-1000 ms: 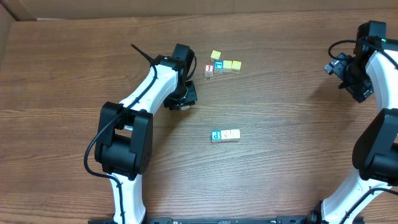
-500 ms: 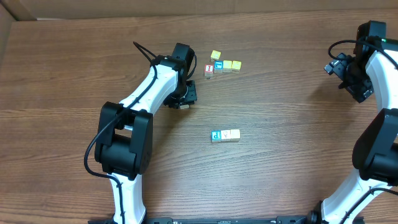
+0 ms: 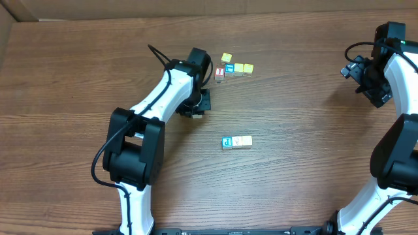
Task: Flip 5 blocks
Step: 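Lift and rotate the Z block, carry it toward the P block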
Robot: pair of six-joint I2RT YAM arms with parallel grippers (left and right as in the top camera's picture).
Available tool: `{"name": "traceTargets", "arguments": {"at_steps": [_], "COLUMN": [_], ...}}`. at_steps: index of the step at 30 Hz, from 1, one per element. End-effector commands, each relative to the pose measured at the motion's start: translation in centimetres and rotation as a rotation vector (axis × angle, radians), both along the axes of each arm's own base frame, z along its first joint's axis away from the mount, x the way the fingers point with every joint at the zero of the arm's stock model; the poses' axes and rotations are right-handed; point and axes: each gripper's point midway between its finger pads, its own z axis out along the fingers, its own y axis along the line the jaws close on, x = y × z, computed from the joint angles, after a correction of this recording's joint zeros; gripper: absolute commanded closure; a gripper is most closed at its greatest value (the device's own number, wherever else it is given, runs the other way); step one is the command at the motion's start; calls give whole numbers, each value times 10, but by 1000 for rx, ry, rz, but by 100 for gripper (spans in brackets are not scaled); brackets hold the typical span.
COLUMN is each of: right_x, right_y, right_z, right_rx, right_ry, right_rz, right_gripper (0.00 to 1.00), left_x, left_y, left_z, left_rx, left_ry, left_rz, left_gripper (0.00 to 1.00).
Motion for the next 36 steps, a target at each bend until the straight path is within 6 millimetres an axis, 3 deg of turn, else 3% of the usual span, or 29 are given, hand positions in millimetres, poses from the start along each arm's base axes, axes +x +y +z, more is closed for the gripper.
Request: {"name": "traceTargets", "arguments": {"at_steps": [1, 10, 19, 27, 32, 36], "right_x": [4, 4, 4, 4, 4, 4], "right_y": [-3, -3, -3, -3, -3, -3], "right_z": [17, 17, 16, 17, 17, 17], "right_rx": [-21, -21, -21, -21, -21, -21], "right_ry": [-41, -41, -40, -41, -41, -41], "right_rz": [2, 2, 2, 2, 2, 2], "right_gripper": [0, 0, 0, 0, 0, 0], "left_x": [-18, -54, -62, -73, -87, -86], "left_y": [-13, -11, -25, -45, -56, -44], "left_z": [-7, -3, 8, 28, 28, 26], "left_rx": [-12, -5, -64, -70, -38, 81], "left_ry": [64, 211, 229, 194, 211, 164], "left_rz": [-40, -17, -10, -34, -15, 34], "left_gripper": [89, 81, 75, 76, 80, 81]}}
